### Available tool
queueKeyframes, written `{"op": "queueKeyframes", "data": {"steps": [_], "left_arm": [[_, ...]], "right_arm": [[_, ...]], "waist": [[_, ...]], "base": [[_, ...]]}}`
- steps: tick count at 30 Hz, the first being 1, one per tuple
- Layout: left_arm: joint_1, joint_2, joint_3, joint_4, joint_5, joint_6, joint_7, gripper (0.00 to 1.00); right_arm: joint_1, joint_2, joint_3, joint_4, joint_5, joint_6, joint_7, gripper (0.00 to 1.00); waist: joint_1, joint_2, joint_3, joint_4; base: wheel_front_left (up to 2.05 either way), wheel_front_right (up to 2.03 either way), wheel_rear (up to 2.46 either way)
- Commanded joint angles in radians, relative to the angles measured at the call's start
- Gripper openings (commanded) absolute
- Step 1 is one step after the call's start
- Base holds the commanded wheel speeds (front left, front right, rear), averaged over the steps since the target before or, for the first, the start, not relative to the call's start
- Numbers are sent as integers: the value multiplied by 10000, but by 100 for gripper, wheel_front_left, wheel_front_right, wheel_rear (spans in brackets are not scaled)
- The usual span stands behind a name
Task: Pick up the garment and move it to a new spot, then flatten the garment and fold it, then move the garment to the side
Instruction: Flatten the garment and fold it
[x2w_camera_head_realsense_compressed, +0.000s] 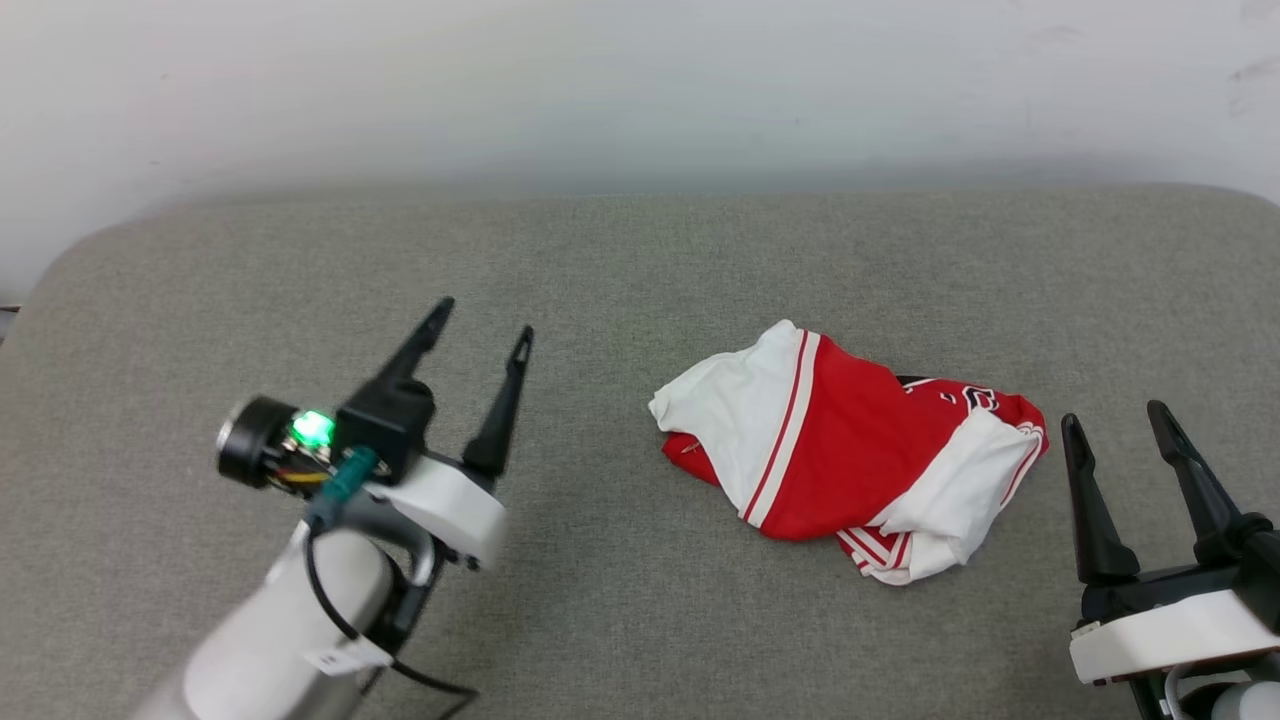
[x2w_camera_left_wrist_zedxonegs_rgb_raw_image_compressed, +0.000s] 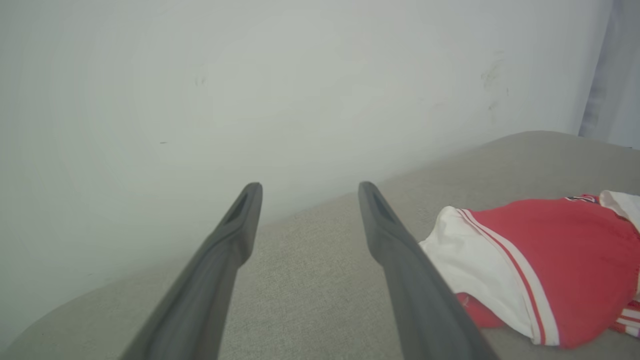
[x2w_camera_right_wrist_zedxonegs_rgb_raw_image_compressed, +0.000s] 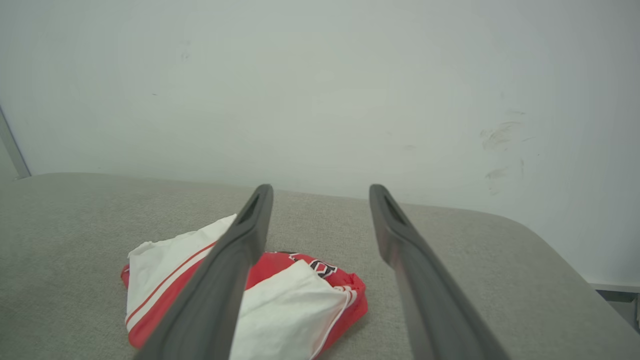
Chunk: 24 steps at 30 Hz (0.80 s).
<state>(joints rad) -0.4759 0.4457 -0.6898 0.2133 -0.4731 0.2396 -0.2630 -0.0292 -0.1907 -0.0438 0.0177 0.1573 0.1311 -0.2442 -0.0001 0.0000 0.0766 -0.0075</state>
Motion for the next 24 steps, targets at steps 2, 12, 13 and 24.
{"op": "queueKeyframes", "data": {"steps": [2, 12, 13, 24], "left_arm": [[-516, 293, 150, 138, -107, -390, 26, 100], [-2955, 540, -120, 982, -1024, -2362, 2812, 100], [-3189, 477, -172, 1089, -1169, -2549, 3259, 100], [-5358, -473, -1249, 3111, -2934, -3601, 8293, 100]], "right_arm": [[68, 76, 67, -41, 86, -7, 6, 100], [-283, 194, 218, 89, 151, -7, -107, 100], [-326, 198, 243, 96, 166, -7, -112, 100], [-843, 220, 327, 210, 200, -7, -197, 100]], "waist": [[1, 0, 127, -107], [1, 0, 852, -750], [1, 0, 954, -826], [1, 0, 1929, -1450]], "base": [[0, 0, 0], [0, 0, 0], [0, 0, 0], [0, 0, 0]]}}
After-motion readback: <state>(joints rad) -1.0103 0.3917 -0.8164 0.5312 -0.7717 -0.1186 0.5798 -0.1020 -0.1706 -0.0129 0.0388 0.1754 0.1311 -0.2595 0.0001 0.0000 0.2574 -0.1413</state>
